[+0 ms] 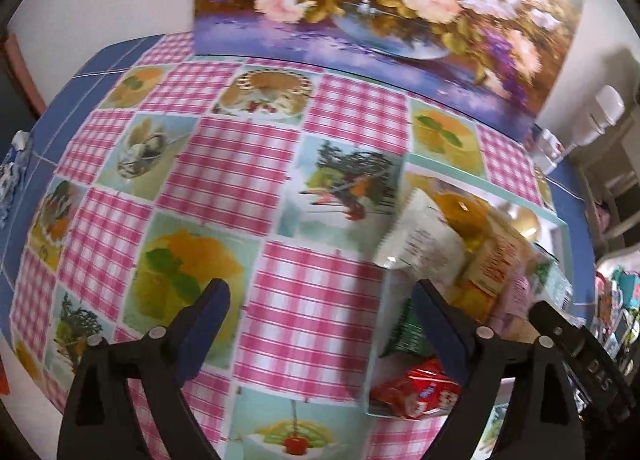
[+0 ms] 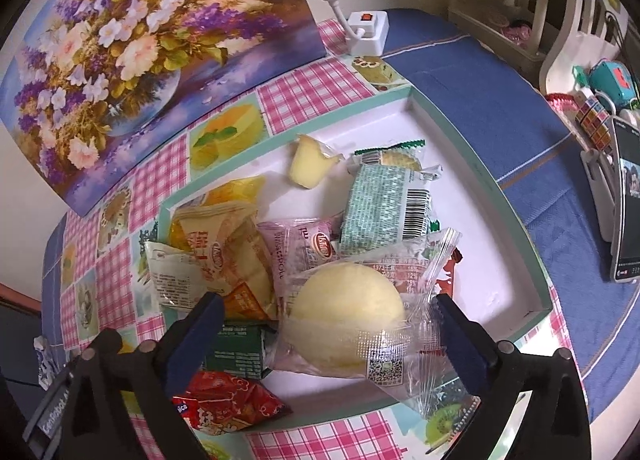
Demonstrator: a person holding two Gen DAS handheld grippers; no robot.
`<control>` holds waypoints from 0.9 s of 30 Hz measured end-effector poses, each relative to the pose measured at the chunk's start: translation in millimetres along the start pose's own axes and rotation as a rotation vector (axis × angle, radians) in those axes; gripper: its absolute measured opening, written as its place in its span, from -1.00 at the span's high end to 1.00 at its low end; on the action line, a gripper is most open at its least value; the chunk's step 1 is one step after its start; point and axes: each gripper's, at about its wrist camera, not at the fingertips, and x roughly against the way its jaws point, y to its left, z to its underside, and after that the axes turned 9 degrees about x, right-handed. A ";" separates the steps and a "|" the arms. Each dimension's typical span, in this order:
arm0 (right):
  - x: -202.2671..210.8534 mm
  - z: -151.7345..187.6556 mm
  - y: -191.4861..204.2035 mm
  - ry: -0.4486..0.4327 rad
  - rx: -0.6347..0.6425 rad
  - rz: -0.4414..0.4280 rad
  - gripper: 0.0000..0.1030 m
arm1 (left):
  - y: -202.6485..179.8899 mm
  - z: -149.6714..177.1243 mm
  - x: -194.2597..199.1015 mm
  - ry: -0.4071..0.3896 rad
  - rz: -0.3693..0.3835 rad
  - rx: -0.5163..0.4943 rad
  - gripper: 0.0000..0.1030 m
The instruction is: Organize snacks
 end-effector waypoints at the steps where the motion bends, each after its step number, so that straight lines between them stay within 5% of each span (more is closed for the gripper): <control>1: 0.0 -0.1 1.3 -0.001 0.005 0.001 -1.00 | 3.0 -1.2 -0.7 -0.001 -0.005 0.009 -0.87; 16: 3.7 0.5 23.9 -0.037 0.101 0.027 -1.00 | 22.4 -12.5 0.1 -0.022 -0.048 0.026 -0.87; 27: 16.6 10.1 43.9 -0.093 0.173 0.025 -1.00 | 19.8 -7.4 25.4 -0.145 -0.102 -0.072 -0.87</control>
